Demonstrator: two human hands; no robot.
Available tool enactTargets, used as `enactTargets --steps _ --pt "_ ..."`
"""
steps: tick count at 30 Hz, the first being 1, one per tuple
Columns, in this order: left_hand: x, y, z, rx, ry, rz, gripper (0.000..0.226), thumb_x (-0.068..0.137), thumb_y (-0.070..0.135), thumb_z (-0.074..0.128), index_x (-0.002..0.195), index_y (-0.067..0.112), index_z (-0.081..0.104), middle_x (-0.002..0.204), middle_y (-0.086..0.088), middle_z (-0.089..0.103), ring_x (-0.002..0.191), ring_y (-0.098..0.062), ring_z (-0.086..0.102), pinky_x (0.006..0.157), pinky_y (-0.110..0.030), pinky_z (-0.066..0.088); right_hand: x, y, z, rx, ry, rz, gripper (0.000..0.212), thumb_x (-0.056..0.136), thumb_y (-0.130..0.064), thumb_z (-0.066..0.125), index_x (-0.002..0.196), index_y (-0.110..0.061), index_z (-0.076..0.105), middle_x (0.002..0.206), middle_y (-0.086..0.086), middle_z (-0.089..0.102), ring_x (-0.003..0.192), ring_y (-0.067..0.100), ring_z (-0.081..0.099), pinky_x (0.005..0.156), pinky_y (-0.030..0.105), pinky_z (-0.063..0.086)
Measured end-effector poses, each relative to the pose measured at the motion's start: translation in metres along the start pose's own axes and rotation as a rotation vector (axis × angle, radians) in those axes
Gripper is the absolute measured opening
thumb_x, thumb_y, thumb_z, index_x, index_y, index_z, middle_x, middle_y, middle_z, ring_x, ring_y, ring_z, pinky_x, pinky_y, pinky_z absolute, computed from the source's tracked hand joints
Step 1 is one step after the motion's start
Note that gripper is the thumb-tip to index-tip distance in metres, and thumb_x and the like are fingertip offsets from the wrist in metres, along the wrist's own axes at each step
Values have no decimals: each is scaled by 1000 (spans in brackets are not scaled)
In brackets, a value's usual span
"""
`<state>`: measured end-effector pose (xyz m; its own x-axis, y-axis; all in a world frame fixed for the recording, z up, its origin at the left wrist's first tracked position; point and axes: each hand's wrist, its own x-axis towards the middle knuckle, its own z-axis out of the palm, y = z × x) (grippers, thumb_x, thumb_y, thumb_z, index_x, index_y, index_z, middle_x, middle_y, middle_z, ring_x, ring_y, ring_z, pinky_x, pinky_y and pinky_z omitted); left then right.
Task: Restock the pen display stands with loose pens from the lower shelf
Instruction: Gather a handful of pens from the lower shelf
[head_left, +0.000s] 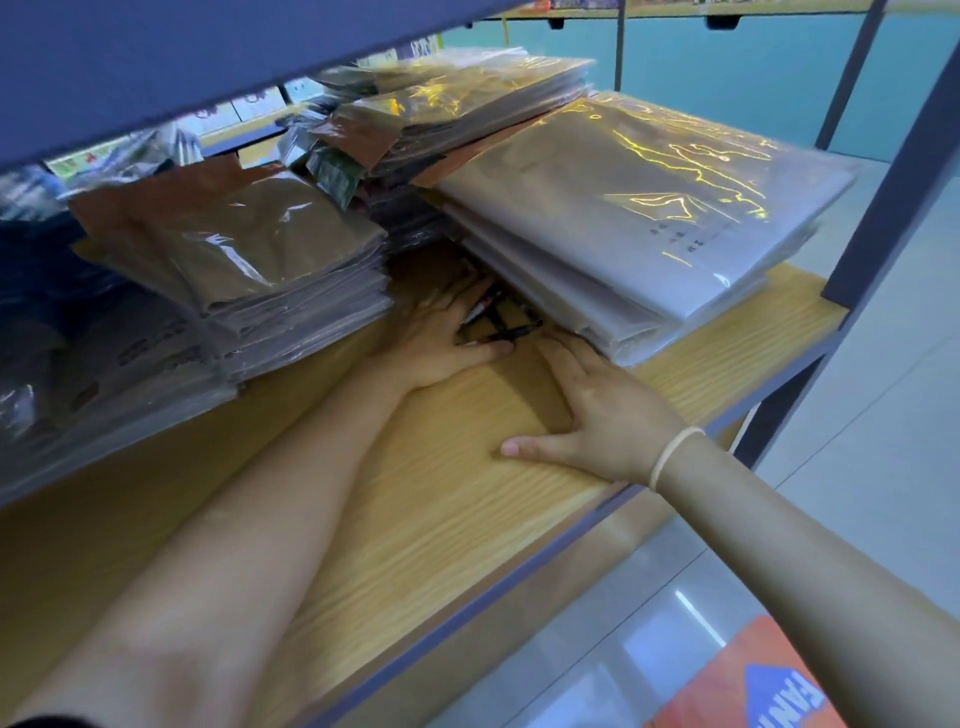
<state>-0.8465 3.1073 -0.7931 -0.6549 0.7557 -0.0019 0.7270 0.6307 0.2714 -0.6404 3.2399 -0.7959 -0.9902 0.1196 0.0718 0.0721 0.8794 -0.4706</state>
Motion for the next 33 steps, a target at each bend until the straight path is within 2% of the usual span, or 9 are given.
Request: enactTargets --steps 5,8,11,17,20,23,27,29,33 --pt "11 9 0 16 32 -19 98 73 86 57 155 43 24 164 3 27 148 -26 28 119 -44 25 2 1 1 8 18 -10 120 61 -87 48 156 -21 18 161 0 20 147 16 22 121 34 23" --pt "10 16 -4 114 8 -45 91 79 81 54 156 45 20 166 1 17 151 -27 15 119 -45 17 1 3 3 17 33 -16 118 61 -89 48 155 -23 20 159 -1 23 146 16 24 120 34 24" --pt "12 19 -4 177 -1 -82 88 79 85 48 155 50 19 165 -4 15 150 -30 11 119 -49 18 2 5 5 25 37 -21 123 58 -95 41 155 -23 20 159 -1 25 146 16 26 120 34 26" --pt "13 16 4 -31 101 -7 94 78 73 66 155 31 30 166 5 15 152 -23 12 123 -47 19 2 5 6 23 46 -26 113 65 -88 47 155 -24 22 158 -2 25 145 15 26 119 33 26" --pt "11 14 3 -86 57 -18 91 78 74 65 154 37 29 165 5 23 149 -22 22 120 -44 26 1 2 4 3 39 -26 110 67 -85 49 155 -26 21 159 -3 24 145 14 25 119 29 24" --pt "12 15 0 41 33 -17 85 81 79 56 153 46 27 164 4 23 150 -24 17 120 -47 24 0 0 3 -18 27 -20 107 70 -83 51 156 -27 19 159 -3 23 145 14 25 117 27 22" --pt "13 17 1 90 59 -67 90 80 79 57 155 39 27 163 -2 19 151 -29 7 120 -50 17 -1 1 3 -18 33 -21 106 71 -82 52 155 -27 20 158 -3 25 144 15 28 117 26 23" --pt "13 15 4 17 73 -68 93 77 77 62 153 35 29 163 -1 22 150 -28 12 120 -51 21 -1 1 3 -20 32 -22 104 73 -81 54 155 -27 20 158 -4 25 143 14 28 116 26 24" --pt "11 15 2 -50 23 -98 94 75 78 64 152 39 27 159 -5 32 145 -30 30 114 -50 34 -1 1 3 -37 38 -30 103 74 -81 53 155 -27 20 157 -4 26 142 15 30 115 27 25"
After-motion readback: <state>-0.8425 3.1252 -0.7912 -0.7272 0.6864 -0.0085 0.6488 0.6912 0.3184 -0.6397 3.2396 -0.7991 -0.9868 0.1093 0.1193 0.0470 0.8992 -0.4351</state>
